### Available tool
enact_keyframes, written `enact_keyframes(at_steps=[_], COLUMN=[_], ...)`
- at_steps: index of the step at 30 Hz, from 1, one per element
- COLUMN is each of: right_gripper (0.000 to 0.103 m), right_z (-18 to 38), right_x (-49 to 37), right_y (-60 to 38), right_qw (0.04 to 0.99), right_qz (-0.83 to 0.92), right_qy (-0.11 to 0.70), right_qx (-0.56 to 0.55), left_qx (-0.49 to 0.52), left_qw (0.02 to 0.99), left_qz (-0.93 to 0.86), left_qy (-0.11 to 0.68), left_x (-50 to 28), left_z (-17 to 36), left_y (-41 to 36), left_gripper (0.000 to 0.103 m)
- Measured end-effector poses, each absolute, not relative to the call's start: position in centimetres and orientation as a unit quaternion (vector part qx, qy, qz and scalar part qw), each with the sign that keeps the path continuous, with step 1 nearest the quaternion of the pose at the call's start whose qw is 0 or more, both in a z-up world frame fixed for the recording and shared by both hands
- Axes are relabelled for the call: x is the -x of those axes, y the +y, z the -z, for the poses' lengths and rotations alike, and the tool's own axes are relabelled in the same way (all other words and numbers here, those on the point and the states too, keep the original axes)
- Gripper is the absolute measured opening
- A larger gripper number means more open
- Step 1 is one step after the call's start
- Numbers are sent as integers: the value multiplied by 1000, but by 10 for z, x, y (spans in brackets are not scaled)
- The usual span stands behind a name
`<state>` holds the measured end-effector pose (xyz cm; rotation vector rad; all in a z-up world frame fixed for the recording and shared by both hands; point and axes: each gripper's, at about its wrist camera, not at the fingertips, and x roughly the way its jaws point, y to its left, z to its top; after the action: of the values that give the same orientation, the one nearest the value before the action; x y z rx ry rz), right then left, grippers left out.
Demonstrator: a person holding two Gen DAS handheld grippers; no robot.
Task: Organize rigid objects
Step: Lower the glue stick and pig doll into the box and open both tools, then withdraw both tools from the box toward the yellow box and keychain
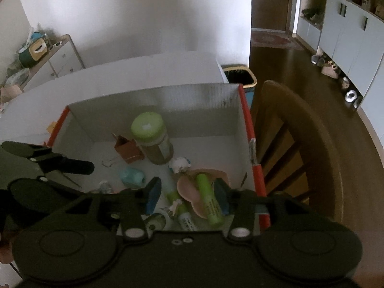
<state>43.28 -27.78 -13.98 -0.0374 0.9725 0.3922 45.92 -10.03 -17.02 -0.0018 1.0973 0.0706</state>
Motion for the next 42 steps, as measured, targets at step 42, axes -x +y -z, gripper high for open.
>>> enact_keyframes(at_steps=[42], right_gripper=[87], right_z=[70], right_x=[-330], right_y=[-183], right_qw=[904], right_qz=[-188], right_qy=[384], right_qx=[-28], left_qx=[33], left_qw=[923], left_qz=[4], left_qy=[384], left_x=[-313], left_z=[81], left_y=[36], left_gripper=[78])
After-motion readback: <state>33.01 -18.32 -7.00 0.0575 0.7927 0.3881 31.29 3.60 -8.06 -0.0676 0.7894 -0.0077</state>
